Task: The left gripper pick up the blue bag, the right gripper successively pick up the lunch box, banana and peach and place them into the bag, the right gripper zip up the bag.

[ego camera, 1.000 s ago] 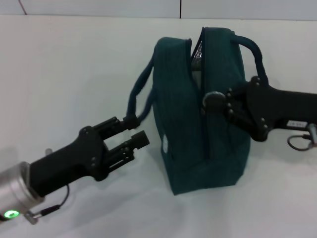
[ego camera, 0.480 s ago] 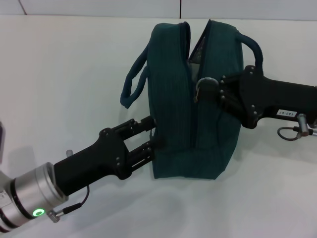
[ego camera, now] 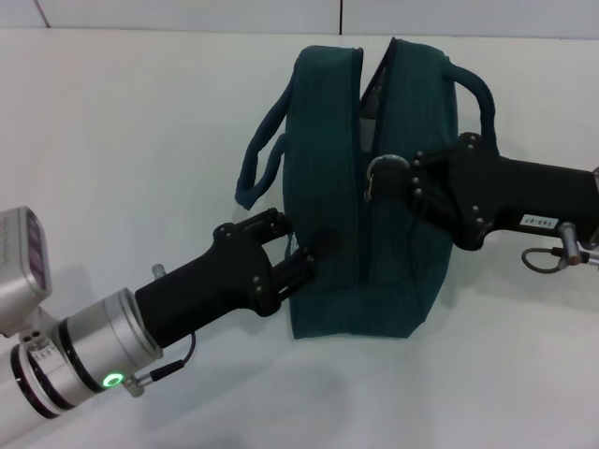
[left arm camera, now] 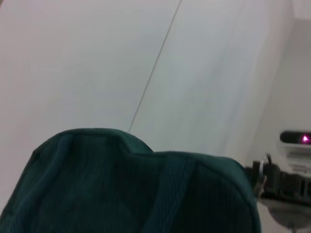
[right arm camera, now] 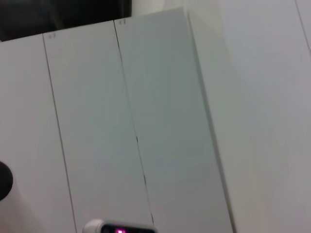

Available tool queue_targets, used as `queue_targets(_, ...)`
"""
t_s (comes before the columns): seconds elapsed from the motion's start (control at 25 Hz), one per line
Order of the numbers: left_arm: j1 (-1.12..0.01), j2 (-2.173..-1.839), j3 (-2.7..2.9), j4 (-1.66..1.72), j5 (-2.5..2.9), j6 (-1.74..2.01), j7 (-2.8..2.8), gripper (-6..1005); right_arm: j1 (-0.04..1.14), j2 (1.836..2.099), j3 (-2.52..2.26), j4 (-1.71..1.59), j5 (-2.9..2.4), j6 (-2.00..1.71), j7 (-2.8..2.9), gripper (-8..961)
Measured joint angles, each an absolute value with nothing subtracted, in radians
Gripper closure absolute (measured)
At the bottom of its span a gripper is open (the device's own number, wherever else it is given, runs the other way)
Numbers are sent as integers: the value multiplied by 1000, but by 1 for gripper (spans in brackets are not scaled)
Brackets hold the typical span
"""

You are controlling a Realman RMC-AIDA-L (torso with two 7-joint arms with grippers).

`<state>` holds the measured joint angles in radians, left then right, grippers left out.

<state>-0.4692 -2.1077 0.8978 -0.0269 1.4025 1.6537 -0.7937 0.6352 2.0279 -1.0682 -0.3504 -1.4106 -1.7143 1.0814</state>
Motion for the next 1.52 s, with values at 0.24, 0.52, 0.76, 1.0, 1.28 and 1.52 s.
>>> queue_targets(0.24, -474, -2108, 903, -26, 1411, 1630, -756, 564, 623, 2028, -1072, -349, -1338, -1724, 1083, 931)
queue_targets(0.52, -482, -2108, 904, -31, 1412, 1593, -753, 789, 623, 2028, -1074, -310, -1268, -1680, 1087, 930)
queue_targets(0.76, -482, -2108, 904, -32, 1412, 1594, -753, 887, 631, 2028, -1097, -295, -1268, -1659, 1094, 928)
queue_targets(1.0, -493, -2108, 903, -40, 1412, 1598, -749, 929, 635, 2026, -1112, -300, -1213, -1653, 1133, 927)
queue_targets(1.28, -516, -2108, 903, -65, 1420, 1591, -695, 929, 644, 2022, -1113, -310, -1173, -1609, 1235, 926)
queue_targets(1.52, -518, -2108, 904, -67, 1422, 1591, -687, 928, 646, 2023, -1124, -302, -1180, -1593, 1242, 925)
